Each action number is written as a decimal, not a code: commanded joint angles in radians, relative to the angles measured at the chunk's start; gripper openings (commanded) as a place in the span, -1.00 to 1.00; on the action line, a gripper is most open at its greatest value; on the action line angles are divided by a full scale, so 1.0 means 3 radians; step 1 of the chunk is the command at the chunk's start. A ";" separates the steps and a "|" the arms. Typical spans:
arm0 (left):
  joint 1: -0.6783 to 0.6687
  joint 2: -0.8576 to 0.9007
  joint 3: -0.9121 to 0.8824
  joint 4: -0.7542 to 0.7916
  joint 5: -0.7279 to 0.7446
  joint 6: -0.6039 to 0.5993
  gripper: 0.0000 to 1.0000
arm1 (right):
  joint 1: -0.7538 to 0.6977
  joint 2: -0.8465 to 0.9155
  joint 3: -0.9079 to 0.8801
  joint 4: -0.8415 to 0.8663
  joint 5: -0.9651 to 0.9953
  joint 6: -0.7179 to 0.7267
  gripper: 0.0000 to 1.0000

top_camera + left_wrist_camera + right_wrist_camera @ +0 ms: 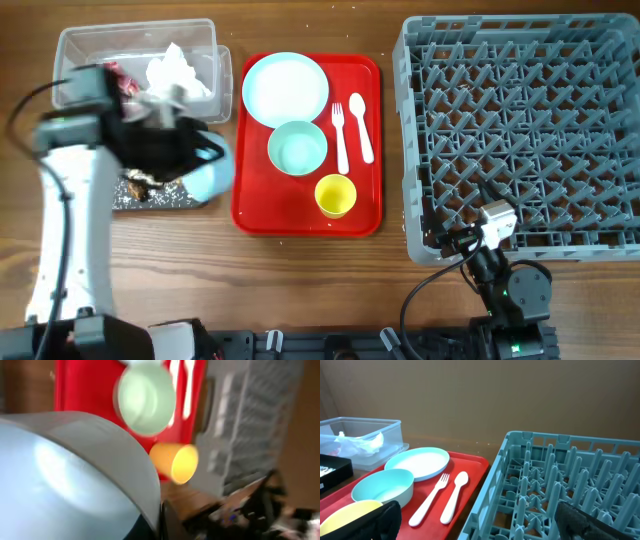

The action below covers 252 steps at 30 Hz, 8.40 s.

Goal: Sort waste into correct bins and load items into the dishwasher rack

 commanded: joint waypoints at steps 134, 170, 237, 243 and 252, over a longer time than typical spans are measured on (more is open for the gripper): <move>-0.0866 -0.0268 -0.0167 0.1258 -0.1717 -0.2033 0.74 | -0.0066 0.3937 0.4026 -0.2636 -0.0058 0.1002 -0.91; -0.0866 -0.0268 -0.0167 0.1217 -0.1717 -0.2032 0.86 | -0.0058 0.4599 0.3708 -0.4234 0.0439 0.0921 -0.92; -0.0434 -0.0905 -0.0100 0.0946 -0.2312 -0.0882 1.00 | 0.1506 0.6479 0.4414 -0.1563 0.0645 0.1177 -0.25; -0.0434 -0.0905 -0.0100 0.0945 -0.2312 -0.0882 1.00 | 0.1512 0.6528 0.4414 -0.1521 0.0669 0.1012 -0.25; -0.0434 -0.0905 -0.0100 0.0945 -0.2312 -0.0882 1.00 | 0.1506 0.6678 0.4414 -0.1500 0.0542 0.1043 -0.88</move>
